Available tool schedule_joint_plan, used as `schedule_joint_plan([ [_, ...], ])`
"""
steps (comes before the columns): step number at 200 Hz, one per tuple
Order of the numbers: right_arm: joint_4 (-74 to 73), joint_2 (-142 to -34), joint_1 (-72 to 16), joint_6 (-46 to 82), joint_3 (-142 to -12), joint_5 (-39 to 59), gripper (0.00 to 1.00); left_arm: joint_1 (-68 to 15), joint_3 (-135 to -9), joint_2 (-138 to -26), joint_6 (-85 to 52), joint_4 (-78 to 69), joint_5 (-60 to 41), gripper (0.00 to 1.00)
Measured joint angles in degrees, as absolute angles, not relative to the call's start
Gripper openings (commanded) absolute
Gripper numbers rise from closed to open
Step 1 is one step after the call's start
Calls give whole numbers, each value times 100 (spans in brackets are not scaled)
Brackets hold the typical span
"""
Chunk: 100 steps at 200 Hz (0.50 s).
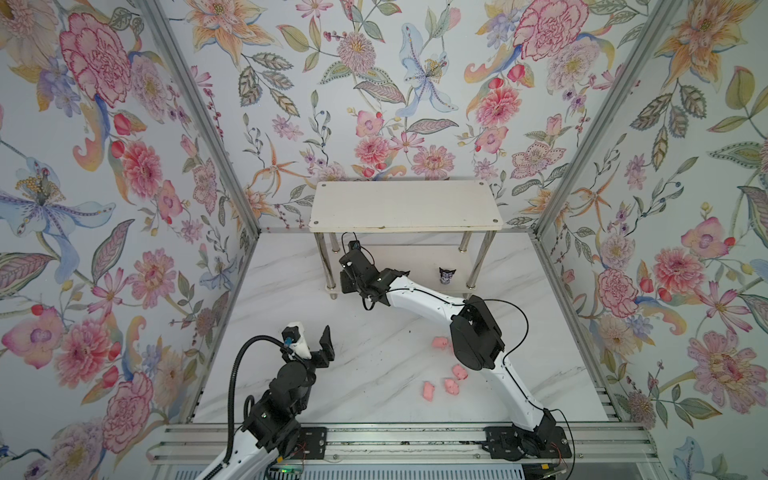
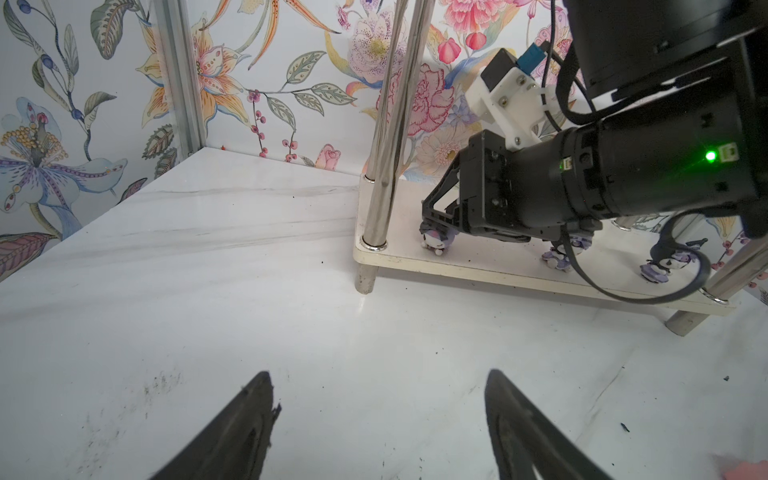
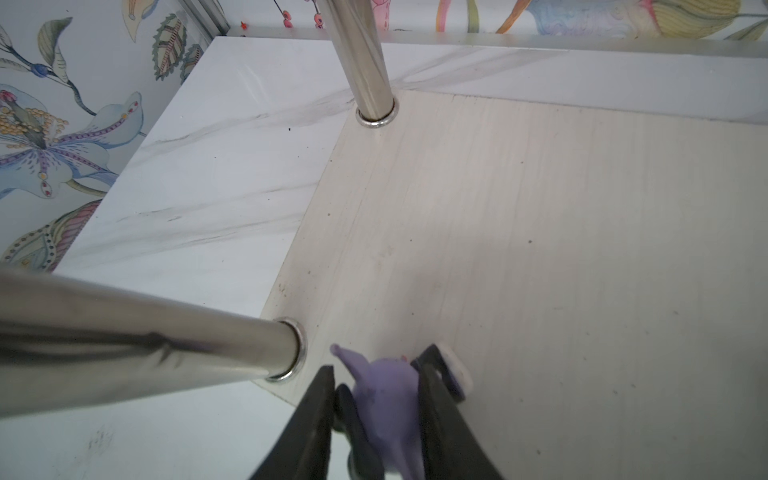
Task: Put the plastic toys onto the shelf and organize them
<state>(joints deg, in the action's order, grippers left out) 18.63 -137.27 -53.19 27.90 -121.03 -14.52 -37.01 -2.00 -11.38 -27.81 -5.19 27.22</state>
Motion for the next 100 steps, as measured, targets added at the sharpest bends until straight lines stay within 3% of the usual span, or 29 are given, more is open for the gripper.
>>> schedule_joint_plan([
  [100, 919, -13367, -4923, 1804, -11203, -25, 13, -3701, -200, -1247, -2781, -521, 2724, 81],
])
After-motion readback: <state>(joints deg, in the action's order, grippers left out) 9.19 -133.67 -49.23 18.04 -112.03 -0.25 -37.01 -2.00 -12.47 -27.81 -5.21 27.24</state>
